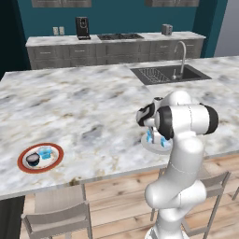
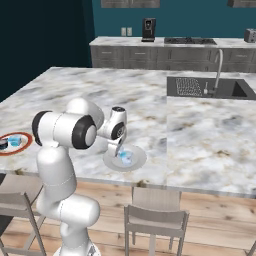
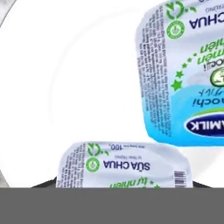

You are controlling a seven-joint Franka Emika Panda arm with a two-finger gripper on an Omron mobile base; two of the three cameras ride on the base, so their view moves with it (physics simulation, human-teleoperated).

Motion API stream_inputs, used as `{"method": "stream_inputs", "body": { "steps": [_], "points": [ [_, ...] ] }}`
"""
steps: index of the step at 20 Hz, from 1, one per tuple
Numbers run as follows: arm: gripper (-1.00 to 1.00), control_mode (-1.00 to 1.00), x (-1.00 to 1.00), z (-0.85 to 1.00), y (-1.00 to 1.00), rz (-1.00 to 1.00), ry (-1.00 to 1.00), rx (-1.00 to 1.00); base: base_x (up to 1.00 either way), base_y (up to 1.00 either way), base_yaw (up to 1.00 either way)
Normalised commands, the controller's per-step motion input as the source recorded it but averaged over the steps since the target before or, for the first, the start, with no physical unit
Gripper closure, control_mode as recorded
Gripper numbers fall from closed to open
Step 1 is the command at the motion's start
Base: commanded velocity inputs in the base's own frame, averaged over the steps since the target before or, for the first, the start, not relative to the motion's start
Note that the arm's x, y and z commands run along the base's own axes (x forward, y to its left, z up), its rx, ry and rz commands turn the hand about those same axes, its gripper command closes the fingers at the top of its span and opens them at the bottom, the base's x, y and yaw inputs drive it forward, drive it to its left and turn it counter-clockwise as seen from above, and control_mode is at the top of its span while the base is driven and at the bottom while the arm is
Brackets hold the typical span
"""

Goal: Place two yogurt containers on each plate.

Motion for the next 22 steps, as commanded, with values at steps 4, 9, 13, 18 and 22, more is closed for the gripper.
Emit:
{"method": "stream_inputs", "body": {
  "steps": [4,9,13,18,22],
  "points": [
    [1.0,-1.0,-0.05,-0.02,0.0,-0.03,0.0,0.0,0.0,0.0,0.0],
    [1.0,-1.0,-0.08,-0.02,0.0,-0.08,0.0,0.0,0.0,0.0,0.0],
    [1.0,-1.0,-0.11,-0.1,0.0,-0.17,0.0,-0.01,0.0,0.0,0.0],
    [-1.0,-1.0,-0.04,-0.08,0.0,-0.17,0.0,-0.01,0.0,0.0,0.0],
    [-1.0,-1.0,-0.02,-0.03,0.0,-0.13,0.0,0.0,0.0,0.0,0.0]
  ]
}}
